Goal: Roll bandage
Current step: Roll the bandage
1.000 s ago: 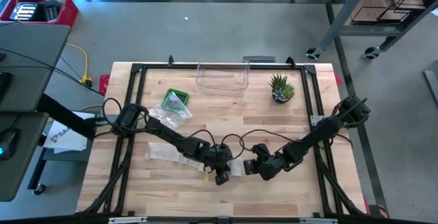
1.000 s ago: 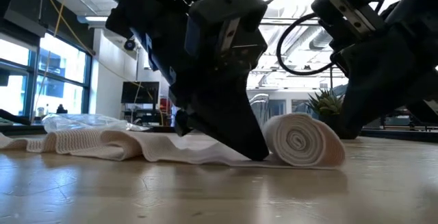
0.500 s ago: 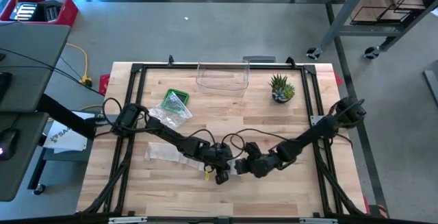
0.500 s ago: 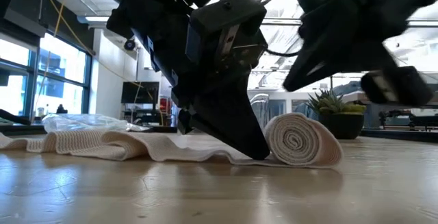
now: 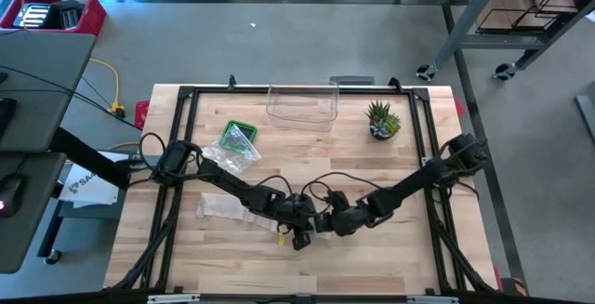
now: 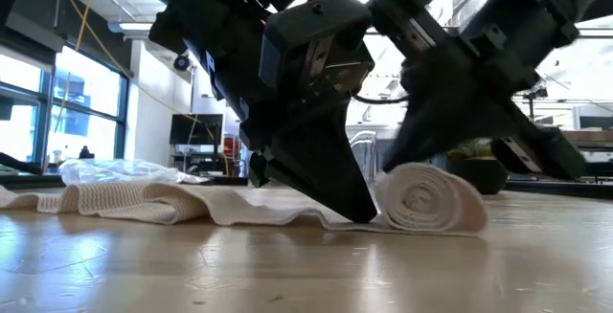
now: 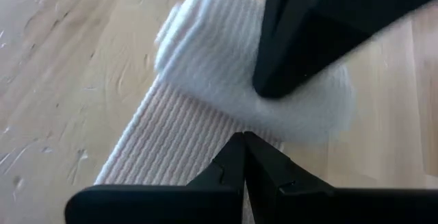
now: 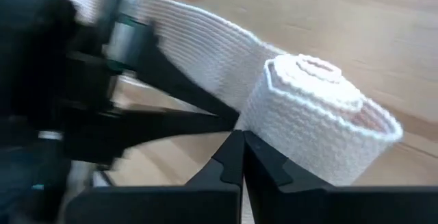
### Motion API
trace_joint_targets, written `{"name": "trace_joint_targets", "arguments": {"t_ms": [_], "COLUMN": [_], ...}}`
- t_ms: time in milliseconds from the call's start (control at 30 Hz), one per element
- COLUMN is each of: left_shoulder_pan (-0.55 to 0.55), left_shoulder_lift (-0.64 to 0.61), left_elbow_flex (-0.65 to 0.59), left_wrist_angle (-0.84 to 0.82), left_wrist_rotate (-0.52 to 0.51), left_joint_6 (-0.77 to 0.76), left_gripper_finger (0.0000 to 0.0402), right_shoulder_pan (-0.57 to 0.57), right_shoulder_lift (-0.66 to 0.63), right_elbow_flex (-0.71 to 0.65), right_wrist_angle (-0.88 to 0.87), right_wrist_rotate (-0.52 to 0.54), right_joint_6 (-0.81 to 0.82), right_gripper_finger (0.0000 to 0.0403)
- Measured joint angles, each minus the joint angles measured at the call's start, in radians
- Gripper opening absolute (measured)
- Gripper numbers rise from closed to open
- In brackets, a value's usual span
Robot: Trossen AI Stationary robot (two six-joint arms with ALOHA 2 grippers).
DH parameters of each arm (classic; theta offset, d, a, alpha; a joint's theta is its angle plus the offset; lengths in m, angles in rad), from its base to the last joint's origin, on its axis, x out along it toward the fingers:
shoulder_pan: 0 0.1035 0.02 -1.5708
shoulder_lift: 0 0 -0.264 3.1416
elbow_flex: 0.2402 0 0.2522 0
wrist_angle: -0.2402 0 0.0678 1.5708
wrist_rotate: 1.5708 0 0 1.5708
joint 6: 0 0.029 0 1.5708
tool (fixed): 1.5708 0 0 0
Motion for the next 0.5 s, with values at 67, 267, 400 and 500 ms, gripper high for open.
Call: {"name": "trace_joint_targets", "arguments": {"t_ms": [67,267,400,500], "left_shoulder_pan": [0.001,0.001,0.001,0.001], "left_shoulder_lift": [0.000,0.000,0.001,0.001], "left_elbow_flex": [0.000,0.000,0.000,0.000], "left_wrist_angle": [0.000,-0.001,-0.001,-0.001], "left_wrist_rotate": [0.000,0.000,0.001,0.003], "left_joint_6": [0.003,0.000,-0.001,-0.001], "left_gripper_finger": [0.0000,0.0000,0.0000,0.0000], "right_shoulder_pan": [0.012,0.040,0.043,0.044], "right_shoulder_lift": [0.000,-0.009,-0.023,-0.062], "right_elbow_flex": [0.001,0.001,0.000,-0.002], "right_wrist_angle": [-0.022,-0.043,-0.057,-0.086], "right_wrist_rotate": [-0.006,-0.020,-0.019,-0.020], "right_joint_6": [0.004,0.013,0.023,0.009], "right_gripper_finger": [0.0000,0.0000,0.0000,0.0000]}}
